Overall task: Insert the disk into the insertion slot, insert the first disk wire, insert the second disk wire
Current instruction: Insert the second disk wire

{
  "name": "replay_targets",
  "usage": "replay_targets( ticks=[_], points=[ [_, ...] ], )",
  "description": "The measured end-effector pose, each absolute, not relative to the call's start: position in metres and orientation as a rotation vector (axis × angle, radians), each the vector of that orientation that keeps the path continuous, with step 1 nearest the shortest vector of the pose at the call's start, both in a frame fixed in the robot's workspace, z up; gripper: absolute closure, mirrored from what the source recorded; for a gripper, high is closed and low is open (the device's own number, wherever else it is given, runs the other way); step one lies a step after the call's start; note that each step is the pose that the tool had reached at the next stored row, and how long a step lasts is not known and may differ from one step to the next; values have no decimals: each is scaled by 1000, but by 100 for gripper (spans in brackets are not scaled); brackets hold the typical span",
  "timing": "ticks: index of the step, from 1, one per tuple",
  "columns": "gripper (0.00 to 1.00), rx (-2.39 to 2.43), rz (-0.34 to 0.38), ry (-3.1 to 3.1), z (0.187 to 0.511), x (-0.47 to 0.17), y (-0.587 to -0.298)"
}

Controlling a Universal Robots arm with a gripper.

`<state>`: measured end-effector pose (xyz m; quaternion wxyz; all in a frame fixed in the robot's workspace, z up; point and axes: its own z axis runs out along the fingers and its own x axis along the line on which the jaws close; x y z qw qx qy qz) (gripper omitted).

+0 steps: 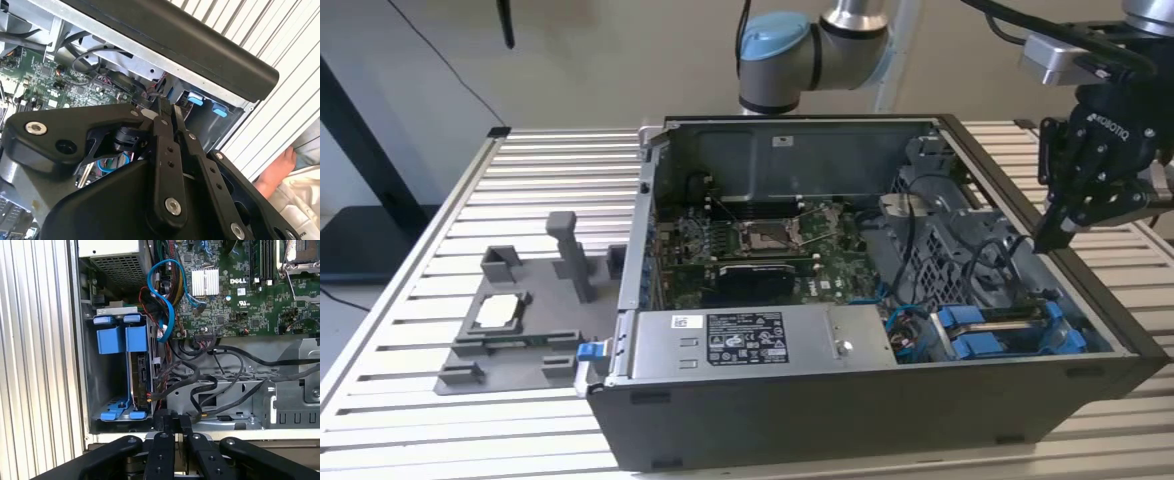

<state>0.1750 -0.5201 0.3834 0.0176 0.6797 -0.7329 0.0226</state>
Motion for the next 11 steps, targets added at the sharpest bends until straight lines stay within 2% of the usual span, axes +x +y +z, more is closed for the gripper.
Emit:
replay_targets(
  ticks=[11],
  points=[
    [84,2112,70,-2277,384,173,-520]
  ],
)
